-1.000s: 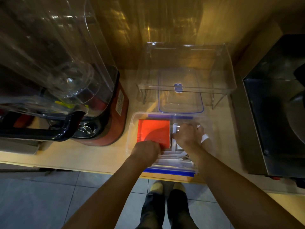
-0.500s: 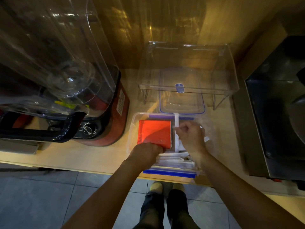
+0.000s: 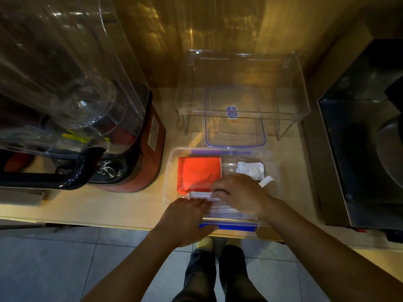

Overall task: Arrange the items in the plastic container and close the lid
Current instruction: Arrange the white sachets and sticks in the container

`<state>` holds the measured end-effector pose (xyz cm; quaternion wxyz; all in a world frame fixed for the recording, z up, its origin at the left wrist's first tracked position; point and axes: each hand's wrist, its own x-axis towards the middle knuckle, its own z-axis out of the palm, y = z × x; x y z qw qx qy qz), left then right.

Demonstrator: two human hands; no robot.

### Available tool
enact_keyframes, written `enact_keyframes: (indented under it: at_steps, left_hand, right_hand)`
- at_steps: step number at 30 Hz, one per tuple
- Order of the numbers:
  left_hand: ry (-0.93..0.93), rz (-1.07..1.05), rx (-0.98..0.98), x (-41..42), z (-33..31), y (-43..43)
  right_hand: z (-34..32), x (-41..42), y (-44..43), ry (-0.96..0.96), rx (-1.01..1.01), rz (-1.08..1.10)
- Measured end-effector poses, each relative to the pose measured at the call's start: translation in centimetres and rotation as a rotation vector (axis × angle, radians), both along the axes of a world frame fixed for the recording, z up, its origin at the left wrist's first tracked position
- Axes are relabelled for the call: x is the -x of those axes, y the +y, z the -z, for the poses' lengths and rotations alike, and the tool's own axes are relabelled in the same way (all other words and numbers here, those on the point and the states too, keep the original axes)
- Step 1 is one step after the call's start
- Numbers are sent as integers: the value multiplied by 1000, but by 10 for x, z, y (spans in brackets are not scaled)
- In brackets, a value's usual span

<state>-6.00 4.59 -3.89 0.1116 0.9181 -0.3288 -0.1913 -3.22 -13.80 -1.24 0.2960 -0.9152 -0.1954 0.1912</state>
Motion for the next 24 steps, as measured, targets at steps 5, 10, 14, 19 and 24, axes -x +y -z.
enact_keyframes:
  at_steps: [5, 10, 14, 19, 24]
  left_hand:
    - [-105, 4, 32, 11, 2, 4]
    - [-38, -104, 45, 9, -7, 6]
    - [251, -306, 175, -3, -11, 4]
    - [188, -302, 39, -14, -8, -5]
    - [117, -248, -66, -20, -4, -8]
  right_hand:
    - [26, 12, 10, 40, 61, 11]
    - [32, 16, 11, 22, 31, 18]
    - [32, 14, 4, 150, 68, -57]
    - [26, 14, -8, 169, 89, -20]
    - [23, 12, -25, 48, 302, -105]
